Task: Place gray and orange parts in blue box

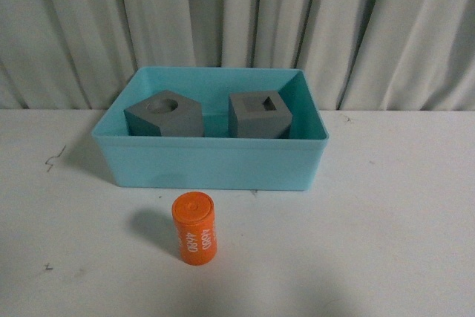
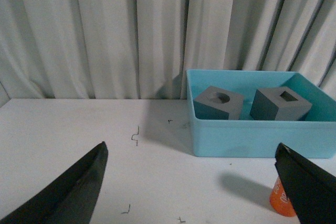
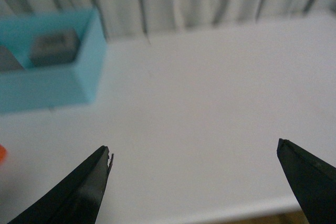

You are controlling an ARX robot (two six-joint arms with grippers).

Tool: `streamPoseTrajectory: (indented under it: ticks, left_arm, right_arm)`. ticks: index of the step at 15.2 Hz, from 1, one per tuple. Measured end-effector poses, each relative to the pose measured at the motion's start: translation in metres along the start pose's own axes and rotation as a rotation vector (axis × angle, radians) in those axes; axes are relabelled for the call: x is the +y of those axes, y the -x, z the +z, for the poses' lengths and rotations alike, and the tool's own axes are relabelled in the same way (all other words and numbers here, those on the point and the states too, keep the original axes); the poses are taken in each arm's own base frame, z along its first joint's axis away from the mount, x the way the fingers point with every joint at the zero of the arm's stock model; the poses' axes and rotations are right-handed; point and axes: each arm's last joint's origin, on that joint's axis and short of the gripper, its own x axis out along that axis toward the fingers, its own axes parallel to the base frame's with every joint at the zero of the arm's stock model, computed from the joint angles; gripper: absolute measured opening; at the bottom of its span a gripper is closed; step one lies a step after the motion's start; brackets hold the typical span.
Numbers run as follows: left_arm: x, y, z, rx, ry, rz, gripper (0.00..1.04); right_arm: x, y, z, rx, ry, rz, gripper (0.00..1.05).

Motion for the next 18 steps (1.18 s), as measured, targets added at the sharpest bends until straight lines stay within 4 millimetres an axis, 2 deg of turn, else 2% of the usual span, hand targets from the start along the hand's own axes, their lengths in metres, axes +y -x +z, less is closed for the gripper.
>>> streamPoseTrajectory:
  ticks: [1,2,3,4,5,7,8,13,14,16,17,18]
  left_arm:
    - [0.0,0.0,0.0,0.0,-0.002,-0.002,1.0]
    - [0.0,0.0,0.0,-0.002,-0.001,0.0,0.97]
    - [0.0,0.0,0.0,-0.001,-0.002,0.0,0.98]
    - [0.0,0.0,0.0,-0.001,-0.002,0.0,0.98]
    - [0.0,0.0,0.0,-0.001,-0.002,0.0,0.98]
    - [0.0,0.0,0.0,0.0,-0.002,0.0,0.98]
    - [0.0,0.0,0.0,-0.001,-0.002,0.0,0.98]
    - [0.0,0.0,0.0,-0.001,-0.002,0.0,0.98]
    - [0.0,0.0,0.0,-0.001,-0.002,0.0,0.98]
    - [0.0,0.0,0.0,-0.001,-0.002,0.0,0.98]
    - [0.0,0.0,0.0,-0.001,-0.002,0.0,0.98]
    - [0.0,0.0,0.0,-0.001,-0.002,0.0,0.98]
  right_arm:
    - [-0.007,-0.012,0.009,0.163,-0.046,-0.045,0.98]
    - [-0.019,-0.027,0.03,0.159,-0.063,-0.077,0.98]
    - [-0.023,-0.043,0.052,0.125,-0.028,-0.019,0.98]
    - [-0.015,-0.066,0.07,0.11,0.064,0.142,0.98]
    - [-0.002,-0.089,0.071,0.166,0.154,0.321,0.98]
    - [0.022,-0.121,0.053,0.295,0.279,0.528,0.98]
    - [0.038,-0.14,0.055,0.297,0.349,0.595,0.98]
    - [0.057,-0.162,0.063,0.291,0.405,0.654,0.98]
    - [0.068,-0.17,0.063,0.301,0.424,0.688,0.98]
    - [0.147,-0.202,0.037,0.384,0.549,0.907,0.98]
    - [0.179,-0.22,0.025,0.404,0.566,0.936,0.98]
    - [0.209,-0.228,0.01,0.434,0.583,0.97,0.98]
